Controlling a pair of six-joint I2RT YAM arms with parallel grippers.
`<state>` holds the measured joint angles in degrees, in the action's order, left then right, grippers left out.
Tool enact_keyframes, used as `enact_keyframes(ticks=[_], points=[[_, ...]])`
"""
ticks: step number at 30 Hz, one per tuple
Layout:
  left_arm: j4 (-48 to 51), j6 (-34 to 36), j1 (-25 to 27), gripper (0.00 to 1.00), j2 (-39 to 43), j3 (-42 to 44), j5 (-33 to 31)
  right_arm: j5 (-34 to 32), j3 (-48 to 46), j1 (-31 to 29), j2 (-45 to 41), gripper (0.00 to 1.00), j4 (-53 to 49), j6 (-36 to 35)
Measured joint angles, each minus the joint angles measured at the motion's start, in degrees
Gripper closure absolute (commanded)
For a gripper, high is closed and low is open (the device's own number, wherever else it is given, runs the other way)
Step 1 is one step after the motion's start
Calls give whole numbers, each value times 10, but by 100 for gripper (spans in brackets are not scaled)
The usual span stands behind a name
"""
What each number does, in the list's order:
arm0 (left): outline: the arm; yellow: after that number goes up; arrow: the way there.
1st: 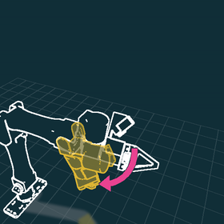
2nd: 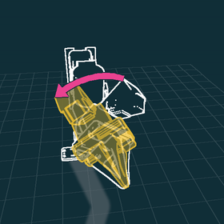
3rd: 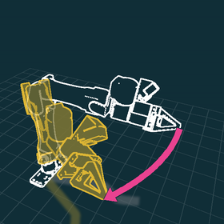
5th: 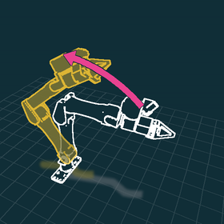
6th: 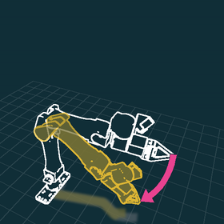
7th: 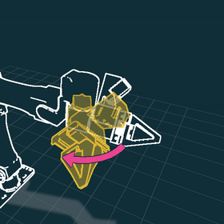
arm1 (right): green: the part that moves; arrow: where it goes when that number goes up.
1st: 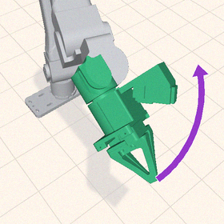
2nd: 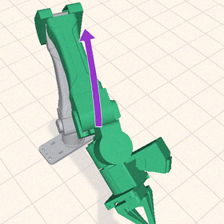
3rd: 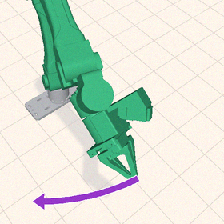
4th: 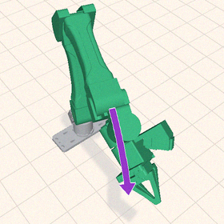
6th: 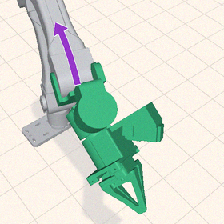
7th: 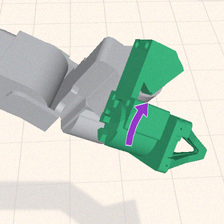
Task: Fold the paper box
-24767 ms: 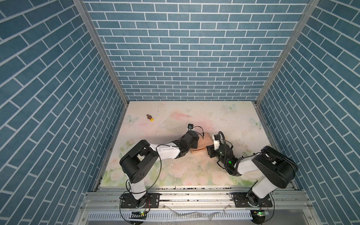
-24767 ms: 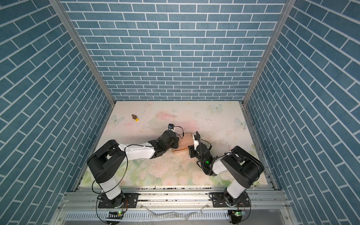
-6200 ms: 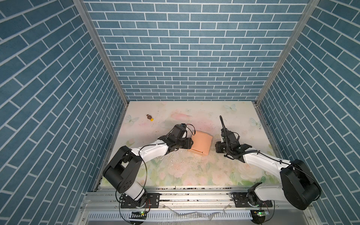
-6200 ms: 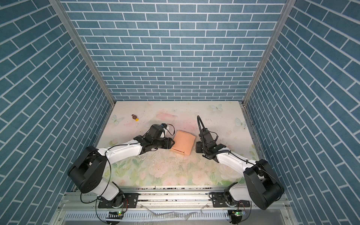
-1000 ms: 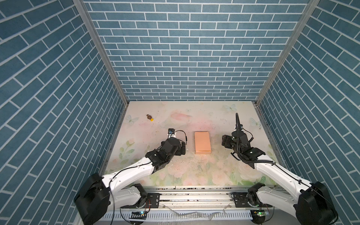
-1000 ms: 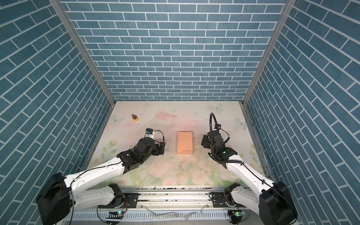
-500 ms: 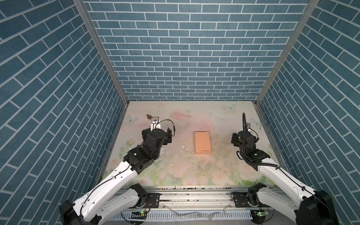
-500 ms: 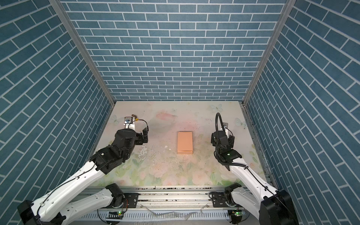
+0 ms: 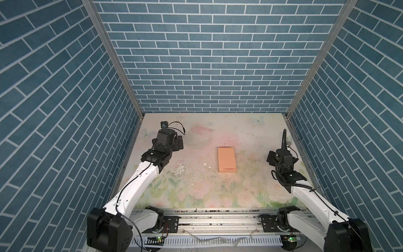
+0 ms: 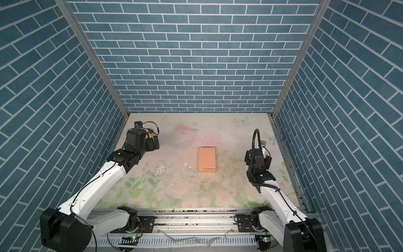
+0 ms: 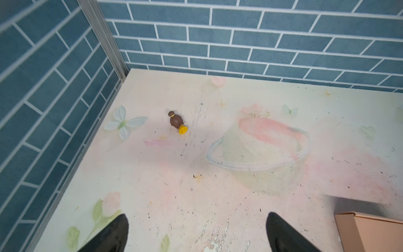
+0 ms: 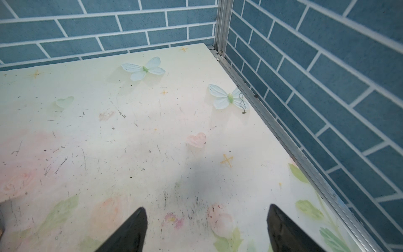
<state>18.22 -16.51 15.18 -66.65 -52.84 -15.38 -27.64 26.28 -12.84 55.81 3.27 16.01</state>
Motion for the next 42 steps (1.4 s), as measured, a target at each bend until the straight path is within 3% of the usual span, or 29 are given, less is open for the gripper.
enact_keyframes(ticks=[8, 21, 26, 32, 42], points=[[-96, 22, -95, 0, -13, 97, 45, 10, 0, 31, 2, 14, 24, 0], [-293, 134, -119, 1, -37, 230, 57, 4, -52, 59, -40, 14, 63, -5], [-368, 154, -119, 0, -89, 237, 68, -7, -78, 61, -32, 14, 104, -14], [-456, 160, -139, 0, -117, 271, 101, -6, -108, 61, 13, 14, 167, -27], [-585, 160, -165, 0, -122, 314, 130, -14, -117, 62, 157, 13, 366, -61]])
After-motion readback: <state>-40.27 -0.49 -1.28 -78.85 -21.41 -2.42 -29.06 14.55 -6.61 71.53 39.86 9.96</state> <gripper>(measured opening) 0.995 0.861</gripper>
